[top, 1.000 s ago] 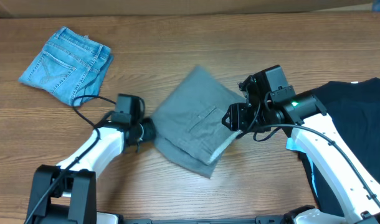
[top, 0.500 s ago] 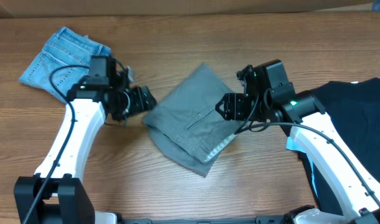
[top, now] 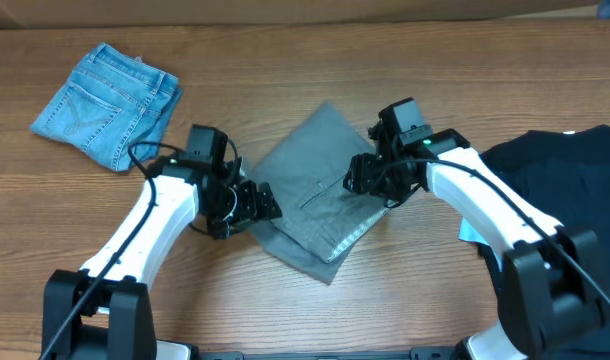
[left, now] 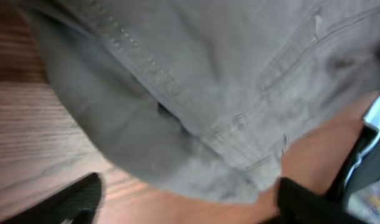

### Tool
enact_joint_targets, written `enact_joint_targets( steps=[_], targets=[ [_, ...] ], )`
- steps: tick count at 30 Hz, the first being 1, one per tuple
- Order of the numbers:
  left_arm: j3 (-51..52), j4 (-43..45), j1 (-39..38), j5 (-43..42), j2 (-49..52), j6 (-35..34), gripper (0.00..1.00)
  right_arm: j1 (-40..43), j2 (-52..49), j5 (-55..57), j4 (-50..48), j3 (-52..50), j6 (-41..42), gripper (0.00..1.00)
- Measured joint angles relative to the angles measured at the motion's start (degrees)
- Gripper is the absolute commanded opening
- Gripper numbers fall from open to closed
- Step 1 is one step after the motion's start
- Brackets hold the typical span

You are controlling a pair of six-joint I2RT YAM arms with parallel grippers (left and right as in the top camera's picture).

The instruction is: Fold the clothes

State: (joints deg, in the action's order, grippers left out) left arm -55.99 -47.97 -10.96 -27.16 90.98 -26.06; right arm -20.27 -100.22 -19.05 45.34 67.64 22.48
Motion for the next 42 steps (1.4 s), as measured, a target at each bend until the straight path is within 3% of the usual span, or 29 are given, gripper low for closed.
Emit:
enact_joint_targets(
  steps=[6, 13, 20, 25, 33, 37, 42],
  targets=[
    [8.7, 12.8, -1.9, -1.8, 0.0, -10.4, 1.0, 0.0, -3.2, -0.2, -0.4, 0.0, 2.0, 0.64],
    [16.9, 33.4, -6.2, -6.5, -0.2, -23.8, 1.0, 0.0, -3.2, -0.2, -0.7, 0.0, 2.7, 0.64],
    [18.7, 43.7, -8.1, -6.1, 1.0, -33.2, 0.99, 0.0, -3.2, -0.2, -0.7, 0.0, 2.8, 0.63],
    [18.0, 50.9, -8.2, -7.3, 5.0, -38.1, 0.91, 0.0, -3.2, -0.2, -0.4, 0.0, 2.8, 0.63],
    [17.3, 53.0, -7.1, -10.4, 7.6, -39.6, 0.83, 0.0, -3.2, 0.0, -0.7, 0.0, 7.7, 0.49],
    [17.4, 53.2, -5.3, -12.7, 7.8, -37.9, 1.0, 0.0, -3.6, 0.3, -2.7, 0.0, 12.0, 0.24],
    [17.3, 52.7, -2.6, -16.1, 7.8, -34.7, 1.0, 0.0, -6.9, 0.4, -2.5, 0.1, 17.0, 0.14]
  ],
)
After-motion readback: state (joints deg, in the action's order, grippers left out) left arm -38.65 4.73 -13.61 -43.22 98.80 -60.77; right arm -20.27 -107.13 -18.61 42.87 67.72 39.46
